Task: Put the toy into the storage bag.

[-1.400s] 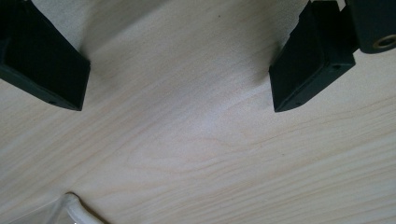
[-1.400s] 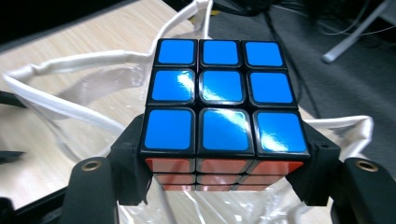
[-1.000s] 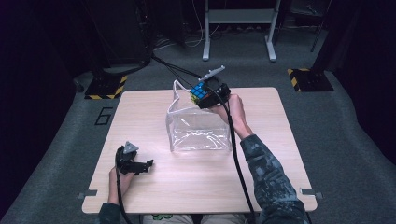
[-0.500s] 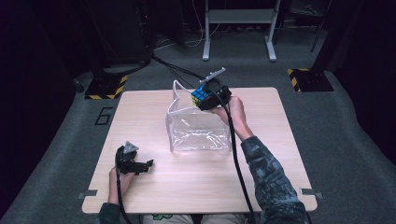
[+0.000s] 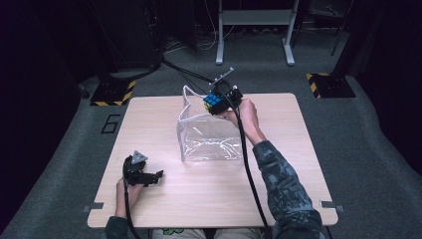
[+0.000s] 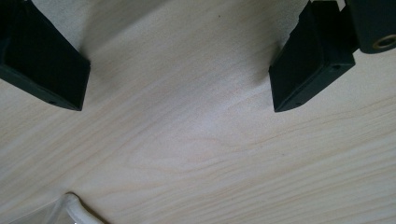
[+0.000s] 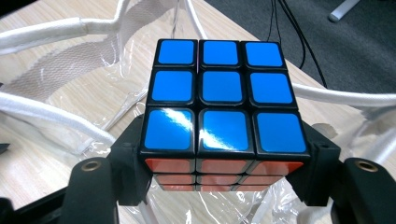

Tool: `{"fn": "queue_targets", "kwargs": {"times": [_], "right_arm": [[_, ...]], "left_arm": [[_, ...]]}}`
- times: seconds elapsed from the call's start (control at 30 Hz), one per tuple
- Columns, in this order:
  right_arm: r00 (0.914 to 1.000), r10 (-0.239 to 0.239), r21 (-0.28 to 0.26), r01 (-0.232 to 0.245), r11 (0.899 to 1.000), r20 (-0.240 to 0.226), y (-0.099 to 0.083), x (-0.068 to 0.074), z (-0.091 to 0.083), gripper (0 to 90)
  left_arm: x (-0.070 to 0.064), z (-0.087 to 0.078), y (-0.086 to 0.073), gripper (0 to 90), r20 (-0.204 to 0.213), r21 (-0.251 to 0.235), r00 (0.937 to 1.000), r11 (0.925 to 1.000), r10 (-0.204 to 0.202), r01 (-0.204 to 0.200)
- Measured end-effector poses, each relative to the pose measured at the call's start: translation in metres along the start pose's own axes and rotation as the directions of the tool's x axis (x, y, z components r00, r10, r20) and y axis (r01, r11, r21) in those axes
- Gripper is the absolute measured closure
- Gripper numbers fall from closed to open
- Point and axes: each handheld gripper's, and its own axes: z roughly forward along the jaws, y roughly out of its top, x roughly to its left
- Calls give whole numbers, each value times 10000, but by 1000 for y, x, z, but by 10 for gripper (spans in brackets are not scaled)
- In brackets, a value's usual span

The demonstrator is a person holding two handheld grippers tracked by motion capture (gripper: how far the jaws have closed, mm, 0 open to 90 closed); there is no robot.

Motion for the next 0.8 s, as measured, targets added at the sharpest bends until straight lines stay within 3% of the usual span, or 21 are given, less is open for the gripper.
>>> {"fn": "queue_targets", "kwargs": {"times": [0.4,0.6,0.7,0.8], "right_arm": [[9998,-7,351,14,9994,-190,8,1,10,334],[9991,240,507,-222,9985,-349,9,1,13,330],[9993,243,465,-229,9987,-294,10,-1,10,166],[9992,212,291,-203,9994,-325,10,-2,4,101]], "left_arm": [[0,0,0,49,-4,-1,10000,10000,23,-23],[0,0,0,49,-3,0,10000,10000,20,-20],[0,0,0,49,10,-1,10000,10000,-25,25],[0,0,0,49,12,-29,10000,10000,-7,7]]}}
